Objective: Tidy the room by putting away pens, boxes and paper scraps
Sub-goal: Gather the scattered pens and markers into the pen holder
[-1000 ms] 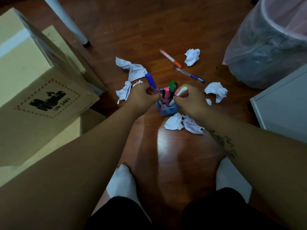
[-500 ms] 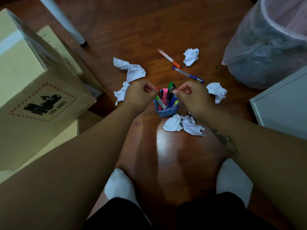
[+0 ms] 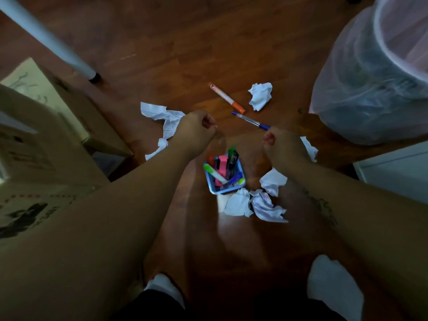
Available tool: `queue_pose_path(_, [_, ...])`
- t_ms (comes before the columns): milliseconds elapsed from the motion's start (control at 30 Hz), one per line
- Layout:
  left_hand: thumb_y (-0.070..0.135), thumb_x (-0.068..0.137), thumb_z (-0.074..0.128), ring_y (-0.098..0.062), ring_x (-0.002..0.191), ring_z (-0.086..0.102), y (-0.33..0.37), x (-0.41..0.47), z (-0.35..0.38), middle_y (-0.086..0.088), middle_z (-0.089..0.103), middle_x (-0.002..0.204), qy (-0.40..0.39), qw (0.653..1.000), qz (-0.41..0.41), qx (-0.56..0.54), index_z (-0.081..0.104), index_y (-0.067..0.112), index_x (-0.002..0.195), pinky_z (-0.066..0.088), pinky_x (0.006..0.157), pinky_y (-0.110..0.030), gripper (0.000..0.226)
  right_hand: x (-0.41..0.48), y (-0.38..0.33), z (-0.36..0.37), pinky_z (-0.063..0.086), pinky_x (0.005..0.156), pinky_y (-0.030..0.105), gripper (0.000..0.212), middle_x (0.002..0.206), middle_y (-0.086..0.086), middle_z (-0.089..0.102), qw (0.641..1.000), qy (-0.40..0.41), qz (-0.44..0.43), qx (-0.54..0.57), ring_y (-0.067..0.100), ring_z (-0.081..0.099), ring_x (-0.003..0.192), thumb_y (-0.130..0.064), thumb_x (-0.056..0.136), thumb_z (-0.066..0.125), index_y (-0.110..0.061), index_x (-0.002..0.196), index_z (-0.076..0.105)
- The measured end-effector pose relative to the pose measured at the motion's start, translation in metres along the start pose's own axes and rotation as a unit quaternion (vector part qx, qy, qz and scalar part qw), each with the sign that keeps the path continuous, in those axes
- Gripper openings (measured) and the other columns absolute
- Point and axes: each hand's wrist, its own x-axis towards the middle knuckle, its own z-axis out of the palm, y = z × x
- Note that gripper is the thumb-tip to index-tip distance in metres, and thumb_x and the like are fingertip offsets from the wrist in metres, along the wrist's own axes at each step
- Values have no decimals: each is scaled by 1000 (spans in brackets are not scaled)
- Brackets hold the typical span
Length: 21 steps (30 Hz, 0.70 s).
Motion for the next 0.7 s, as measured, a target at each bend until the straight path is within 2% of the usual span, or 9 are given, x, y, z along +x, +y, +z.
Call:
queue_pose_path(67, [13,86,67,-20,86,61,1,11,4,-7,67,94,-19,999,19,33,66,6,96,46,82,-29,12,8,3,5,43,81,29,18,112,14,64,999,1,6,-40,28,61,103,-10,94,53,-9,110,63])
queue_pose_path(133, [11,88,63,-30,98,62,2,27,12,-17,68,106,-48,996,39,65,67,1,106,44,83,-31,21,23,9,10,46,86,33,23,118,14,62,997,-2,6,-76,29,60,109,-10,96,52,-9,117,61])
queue_pose_path(200, [9,89,59,-33,106,60,1,40,17,-20,65,115,-81,990,57,101,64,2,116,40,86,-30,28,33,9,16,47,90,37,23,121,13,60,994,-1,-6,-110,29,57,111,-9,96,51,-10,118,60])
queue_pose_path(333, [18,90,49,-37,108,60,-2,68,28,-20,65,118,-94,977,119,152,66,6,116,42,93,-37,33,52,7,23,47,97,41,26,125,11,57,988,-6,-21,-151,29,55,115,-10,95,54,-13,121,58])
queue_pose_path(433, [28,85,40,-37,104,60,-1,87,38,-17,66,114,-119,954,156,225,67,11,111,46,91,-45,41,59,11,25,44,100,45,31,126,11,53,985,-11,-40,-166,31,52,115,-11,91,58,-14,122,55])
queue_pose_path(533, [20,87,51,-38,109,58,-8,104,47,-13,61,126,-111,949,164,245,62,13,117,47,92,-50,32,62,15,23,43,98,43,33,123,13,52,987,-12,-57,-148,33,50,114,-12,87,58,-12,120,54])
queue_pose_path(600, [17,88,57,-37,116,55,-12,110,53,-12,57,133,-112,944,170,258,60,13,122,47,95,-51,34,63,17,22,41,97,43,32,123,13,52,989,-20,-62,-130,34,48,115,-12,86,57,-12,118,54])
queue_pose_path(700, [16,87,58,-38,111,55,-9,113,56,-13,58,127,-113,941,189,255,59,15,121,49,89,-52,34,64,18,23,42,96,43,29,121,12,54,992,-41,-51,-112,33,50,113,-9,85,57,-12,113,54])
